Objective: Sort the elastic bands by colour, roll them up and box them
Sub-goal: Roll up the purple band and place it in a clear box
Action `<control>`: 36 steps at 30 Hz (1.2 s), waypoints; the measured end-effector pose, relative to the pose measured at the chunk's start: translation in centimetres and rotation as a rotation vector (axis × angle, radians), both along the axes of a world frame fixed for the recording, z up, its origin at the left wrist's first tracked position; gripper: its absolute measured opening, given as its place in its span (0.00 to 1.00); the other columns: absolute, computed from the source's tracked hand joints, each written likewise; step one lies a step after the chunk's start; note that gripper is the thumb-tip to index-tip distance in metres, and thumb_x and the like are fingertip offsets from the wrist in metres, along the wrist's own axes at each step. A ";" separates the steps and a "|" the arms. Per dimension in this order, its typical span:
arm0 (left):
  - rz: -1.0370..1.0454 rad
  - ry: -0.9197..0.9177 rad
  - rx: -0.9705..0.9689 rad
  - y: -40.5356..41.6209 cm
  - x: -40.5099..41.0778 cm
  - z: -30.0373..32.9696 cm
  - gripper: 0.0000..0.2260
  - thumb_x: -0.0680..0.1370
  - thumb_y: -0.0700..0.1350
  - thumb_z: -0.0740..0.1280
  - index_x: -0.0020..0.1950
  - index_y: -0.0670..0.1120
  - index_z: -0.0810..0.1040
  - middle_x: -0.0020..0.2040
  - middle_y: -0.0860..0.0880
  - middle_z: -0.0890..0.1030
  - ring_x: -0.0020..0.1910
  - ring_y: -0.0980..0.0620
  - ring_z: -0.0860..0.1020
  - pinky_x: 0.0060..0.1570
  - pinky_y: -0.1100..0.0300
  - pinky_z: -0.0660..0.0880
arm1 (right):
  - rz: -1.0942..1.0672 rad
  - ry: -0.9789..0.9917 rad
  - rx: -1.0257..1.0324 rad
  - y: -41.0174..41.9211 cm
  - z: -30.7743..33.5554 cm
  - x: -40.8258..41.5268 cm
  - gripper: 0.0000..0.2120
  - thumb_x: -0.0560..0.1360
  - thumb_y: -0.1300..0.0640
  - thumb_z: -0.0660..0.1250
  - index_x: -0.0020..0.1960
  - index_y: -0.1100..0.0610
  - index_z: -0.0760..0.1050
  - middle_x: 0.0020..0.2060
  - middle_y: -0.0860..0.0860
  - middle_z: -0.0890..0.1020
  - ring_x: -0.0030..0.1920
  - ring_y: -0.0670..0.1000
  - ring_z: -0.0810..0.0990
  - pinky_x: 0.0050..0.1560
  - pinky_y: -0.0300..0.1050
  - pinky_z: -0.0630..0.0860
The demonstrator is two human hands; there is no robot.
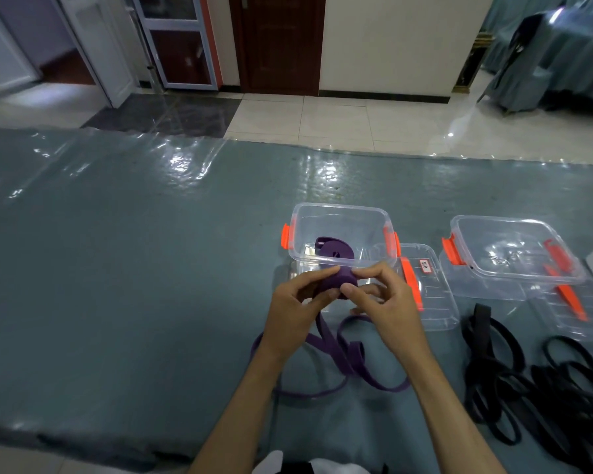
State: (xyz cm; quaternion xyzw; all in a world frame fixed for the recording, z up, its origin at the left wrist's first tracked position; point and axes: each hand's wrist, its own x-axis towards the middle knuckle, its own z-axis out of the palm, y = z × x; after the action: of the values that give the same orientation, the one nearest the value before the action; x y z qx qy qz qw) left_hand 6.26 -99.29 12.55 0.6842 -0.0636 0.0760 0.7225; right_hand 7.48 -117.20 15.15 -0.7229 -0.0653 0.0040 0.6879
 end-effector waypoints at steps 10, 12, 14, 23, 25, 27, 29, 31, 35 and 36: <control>0.033 -0.032 -0.047 0.3 0.4 1.0 0.19 0.78 0.39 0.76 0.69 0.46 0.82 0.62 0.46 0.85 0.63 0.44 0.83 0.63 0.52 0.81 | 0.037 0.004 0.175 0.8 0.2 -0.5 0.12 0.80 0.58 0.72 0.63 0.55 0.79 0.58 0.51 0.85 0.56 0.57 0.88 0.50 0.53 0.87; 0.062 -0.021 -0.087 0.3 0.4 1.4 0.19 0.78 0.41 0.77 0.68 0.51 0.81 0.59 0.47 0.86 0.59 0.46 0.85 0.59 0.57 0.82 | 0.020 0.013 0.149 0.9 0.2 -0.6 0.13 0.78 0.56 0.74 0.61 0.57 0.79 0.58 0.50 0.85 0.56 0.56 0.88 0.47 0.53 0.87; 0.102 -0.005 -0.160 0.1 0.3 1.7 0.16 0.77 0.42 0.78 0.62 0.52 0.80 0.54 0.45 0.87 0.55 0.45 0.86 0.55 0.59 0.82 | -0.020 0.003 0.080 0.6 0.3 -0.4 0.14 0.75 0.53 0.77 0.58 0.57 0.80 0.56 0.51 0.87 0.54 0.56 0.87 0.43 0.49 0.86; 0.115 -0.042 -0.109 -0.2 0.2 0.9 0.13 0.77 0.40 0.75 0.62 0.41 0.83 0.58 0.46 0.87 0.60 0.45 0.85 0.62 0.51 0.82 | 0.026 0.026 0.213 0.5 0.4 -0.2 0.20 0.73 0.55 0.81 0.61 0.49 0.80 0.55 0.56 0.86 0.52 0.60 0.88 0.51 0.55 0.87; 0.093 -0.059 -0.076 0.1 0.4 0.9 0.14 0.78 0.39 0.74 0.64 0.42 0.83 0.60 0.46 0.86 0.61 0.44 0.84 0.63 0.49 0.81 | 0.037 0.058 0.263 0.8 0.3 -0.5 0.19 0.71 0.50 0.82 0.59 0.51 0.80 0.57 0.55 0.86 0.54 0.60 0.88 0.50 0.56 0.87; 0.070 -0.090 -0.033 0.0 0.4 1.3 0.15 0.80 0.41 0.72 0.66 0.46 0.83 0.61 0.47 0.86 0.63 0.45 0.84 0.64 0.50 0.81 | 0.006 0.078 0.310 1.1 0.5 -0.6 0.19 0.69 0.45 0.83 0.53 0.52 0.80 0.57 0.55 0.86 0.55 0.60 0.88 0.49 0.57 0.87; 0.084 -0.078 -0.055 -0.4 0.3 1.7 0.16 0.80 0.42 0.73 0.67 0.53 0.81 0.60 0.49 0.86 0.62 0.47 0.84 0.62 0.52 0.81 | -0.034 0.057 0.309 1.2 0.7 -0.5 0.17 0.69 0.47 0.83 0.51 0.52 0.79 0.53 0.55 0.87 0.53 0.60 0.89 0.47 0.53 0.87; 0.119 -0.081 -0.099 -0.7 0.3 1.9 0.16 0.80 0.41 0.74 0.65 0.56 0.80 0.58 0.47 0.86 0.59 0.45 0.85 0.59 0.53 0.82 | -0.032 0.035 0.298 1.1 0.9 -0.3 0.15 0.72 0.54 0.81 0.55 0.52 0.80 0.49 0.54 0.87 0.50 0.60 0.89 0.46 0.51 0.87; 0.190 -0.117 -0.096 -0.4 0.2 1.1 0.08 0.78 0.41 0.76 0.57 0.49 0.85 0.54 0.47 0.87 0.56 0.43 0.86 0.57 0.51 0.83 | 0.000 0.045 0.182 1.0 1.2 0.1 0.17 0.73 0.53 0.78 0.62 0.47 0.82 0.48 0.53 0.87 0.48 0.57 0.89 0.42 0.46 0.86; 0.194 -0.126 -0.096 -0.4 0.2 0.9 0.08 0.78 0.41 0.76 0.56 0.47 0.85 0.55 0.47 0.86 0.56 0.43 0.85 0.56 0.54 0.83 | 0.016 0.039 0.131 0.9 1.2 0.2 0.16 0.73 0.52 0.77 0.61 0.46 0.83 0.49 0.53 0.88 0.49 0.56 0.88 0.42 0.46 0.85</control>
State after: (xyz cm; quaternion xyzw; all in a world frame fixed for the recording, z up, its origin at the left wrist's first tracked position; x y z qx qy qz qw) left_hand 6.49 -99.65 13.47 0.6457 -0.0389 0.1912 0.7382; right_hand 7.64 -116.28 16.40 -0.6757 -0.0578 0.0193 0.7347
